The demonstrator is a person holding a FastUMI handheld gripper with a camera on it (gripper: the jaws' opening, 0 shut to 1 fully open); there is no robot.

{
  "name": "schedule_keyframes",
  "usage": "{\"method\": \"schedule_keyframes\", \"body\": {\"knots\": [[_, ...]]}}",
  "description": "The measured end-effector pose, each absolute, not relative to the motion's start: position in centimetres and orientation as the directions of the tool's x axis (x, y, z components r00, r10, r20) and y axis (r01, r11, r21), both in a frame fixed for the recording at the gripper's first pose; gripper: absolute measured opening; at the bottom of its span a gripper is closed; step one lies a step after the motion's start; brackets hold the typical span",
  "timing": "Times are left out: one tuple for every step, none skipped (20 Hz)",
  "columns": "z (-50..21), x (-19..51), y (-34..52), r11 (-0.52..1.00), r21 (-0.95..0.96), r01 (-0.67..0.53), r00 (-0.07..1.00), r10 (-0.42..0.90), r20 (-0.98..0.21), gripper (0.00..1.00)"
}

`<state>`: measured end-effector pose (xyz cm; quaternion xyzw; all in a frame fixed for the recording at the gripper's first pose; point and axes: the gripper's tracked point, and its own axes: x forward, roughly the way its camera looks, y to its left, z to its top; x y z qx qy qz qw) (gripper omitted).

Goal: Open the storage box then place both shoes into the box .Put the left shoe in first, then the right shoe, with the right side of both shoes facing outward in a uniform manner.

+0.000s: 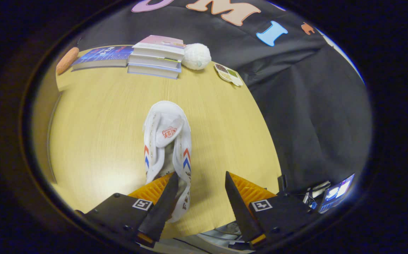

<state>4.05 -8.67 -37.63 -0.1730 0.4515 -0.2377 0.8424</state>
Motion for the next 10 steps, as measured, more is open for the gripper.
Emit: {"method": "schedule_keyframes", "body": {"knots": [[-37.9,4.6,-9.1,0.828,-0.504,0.246,0.479,-0.556,-0.679,0.84],[-38.0,5.2,-9.4,0.83,-0.504,0.238,0.485,-0.551,-0.679,0.83],[-38.4,5.8,-9.7,0.832,-0.506,0.228,0.489,-0.547,-0.68,0.82],[-38.5,6.4,-9.9,0.834,-0.504,0.223,0.494,-0.543,-0.68,0.81],[-38.7,7.1,-10.1,0.838,-0.501,0.216,0.502,-0.535,-0.679,0.8],[-38.8,7.6,-10.4,0.841,-0.498,0.209,0.508,-0.529,-0.68,0.78],[-39.2,8.0,-10.7,0.844,-0.495,0.207,0.513,-0.525,-0.68,0.77],[-39.5,8.5,-10.9,0.845,-0.494,0.204,0.518,-0.522,-0.678,0.76],[-40.1,9.0,-10.9,0.854,-0.485,0.189,0.529,-0.505,-0.682,0.75],[-40.9,9.2,-10.9,0.858,-0.488,0.16,0.528,-0.492,-0.692,0.74]]}}
